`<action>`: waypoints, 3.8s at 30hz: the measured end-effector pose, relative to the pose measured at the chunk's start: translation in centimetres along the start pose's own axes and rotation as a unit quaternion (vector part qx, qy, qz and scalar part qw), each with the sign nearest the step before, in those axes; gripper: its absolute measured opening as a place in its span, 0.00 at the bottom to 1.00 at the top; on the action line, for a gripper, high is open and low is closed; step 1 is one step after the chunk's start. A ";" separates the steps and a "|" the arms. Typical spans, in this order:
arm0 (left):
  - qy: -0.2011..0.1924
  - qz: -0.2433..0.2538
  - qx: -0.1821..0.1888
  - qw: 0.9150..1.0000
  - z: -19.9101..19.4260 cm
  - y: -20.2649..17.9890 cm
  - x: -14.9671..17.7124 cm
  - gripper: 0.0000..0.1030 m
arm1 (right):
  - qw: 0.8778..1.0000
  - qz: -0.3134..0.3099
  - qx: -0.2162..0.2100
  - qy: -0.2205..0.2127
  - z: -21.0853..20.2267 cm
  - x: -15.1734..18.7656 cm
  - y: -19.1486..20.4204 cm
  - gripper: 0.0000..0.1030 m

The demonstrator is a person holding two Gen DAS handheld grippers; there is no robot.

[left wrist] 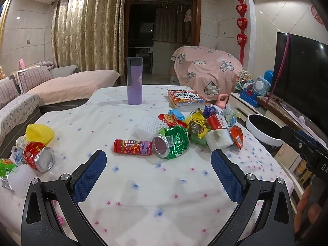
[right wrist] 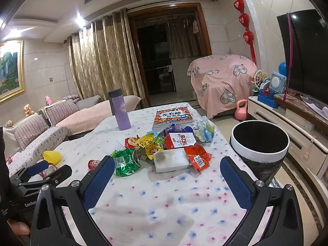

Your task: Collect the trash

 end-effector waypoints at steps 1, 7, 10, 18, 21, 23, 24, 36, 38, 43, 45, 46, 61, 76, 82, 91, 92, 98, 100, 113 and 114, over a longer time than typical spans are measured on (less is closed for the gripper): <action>0.000 0.000 0.000 1.000 0.0 0.0 0.0 1.00 | 1.000 0.000 0.000 0.000 0.0 0.0 0.0 1.00; 0.001 0.000 0.001 1.000 0.0 0.0 0.0 1.00 | 1.000 0.001 -0.003 0.000 0.0 0.1 -0.1 1.00; 0.002 0.001 0.002 1.000 0.0 -0.1 0.1 1.00 | 1.000 0.002 -0.003 0.001 0.1 0.1 0.0 1.00; 0.007 0.003 0.004 1.000 0.4 -0.3 0.3 1.00 | 1.000 0.004 -0.005 0.005 0.3 0.3 -0.2 1.00; 0.010 0.004 0.005 1.000 0.6 -0.3 0.3 1.00 | 1.000 0.005 -0.006 0.007 0.3 0.4 -0.4 1.00; 0.012 0.003 0.008 1.000 0.7 -0.3 0.3 1.00 | 1.000 0.005 -0.007 0.008 0.4 0.4 -0.4 1.00; 0.014 0.003 0.009 1.000 0.8 -0.3 0.3 1.00 | 1.000 0.005 -0.007 0.008 0.5 0.4 -0.4 1.00; 0.046 0.000 0.012 0.999 3.1 -0.2 0.7 1.00 | 1.000 0.009 -0.013 0.021 1.4 0.7 -1.3 1.00; 0.051 0.000 0.011 0.999 3.6 -0.2 0.7 0.99 | 0.999 0.010 -0.018 0.026 1.8 0.8 -1.5 0.99; 0.068 -0.002 0.010 0.998 5.1 -0.1 0.7 0.95 | 0.999 0.012 -0.026 0.040 2.9 1.1 -1.8 0.97; 0.074 -0.002 0.009 0.997 5.8 0.0 0.7 0.93 | 0.998 0.015 -0.030 0.049 3.6 1.2 -2.0 0.95; 0.078 -0.002 0.008 0.997 6.1 0.0 0.6 0.92 | 0.998 0.018 -0.034 0.054 3.9 1.3 -2.1 0.94; 0.142 -0.014 0.004 0.990 12.4 0.6 0.5 0.74 | 0.986 0.022 -0.101 0.131 10.5 2.1 -2.5 0.81; 0.191 -0.025 0.004 0.981 17.5 0.2 0.1 0.63 | 0.972 0.021 -0.127 0.197 17.7 2.0 -4.1 0.77; 0.211 -0.029 0.017 0.977 18.5 0.2 0.3 0.30 | 0.963 0.006 -0.141 0.228 19.5 2.4 -3.9 0.82; 0.200 -0.024 0.038 0.979 17.3 -0.2 0.1 0.12 | 0.966 -0.033 -0.120 0.225 18.8 2.6 -2.9 0.75; 0.199 -0.027 0.041 0.979 17.1 -0.1 0.0 0.12 | 0.967 -0.030 -0.123 0.221 18.4 2.5 -2.9 0.75; 0.180 -0.023 0.058 0.982 14.7 -0.5 -0.5 0.12 | 0.971 -0.005 -0.130 0.199 15.4 1.8 -3.5 0.75; 0.175 -0.016 0.064 0.982 14.1 -1.0 -0.5 0.11 | 0.974 0.003 -0.130 0.188 14.1 1.6 -3.9 0.75; 0.150 0.024 0.125 0.980 11.5 -6.6 -1.8 0.10 | 0.986 0.044 -0.092 0.135 8.8 0.2 -8.1 0.75; 0.148 0.032 0.128 0.980 11.4 -7.2 -1.9 0.10 | 0.986 0.047 -0.088 0.132 8.5 0.1 -8.8 0.74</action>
Point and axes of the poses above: each gripper's, at about its wrist camera, not at the fingertips, and z roughly the way its jaws point, y to its left, x to its underside, the point moved 1 cm from there along z, roughly the way its jaws point, and after that the axes turned 1 degree about -z, right-handed, at the moved point
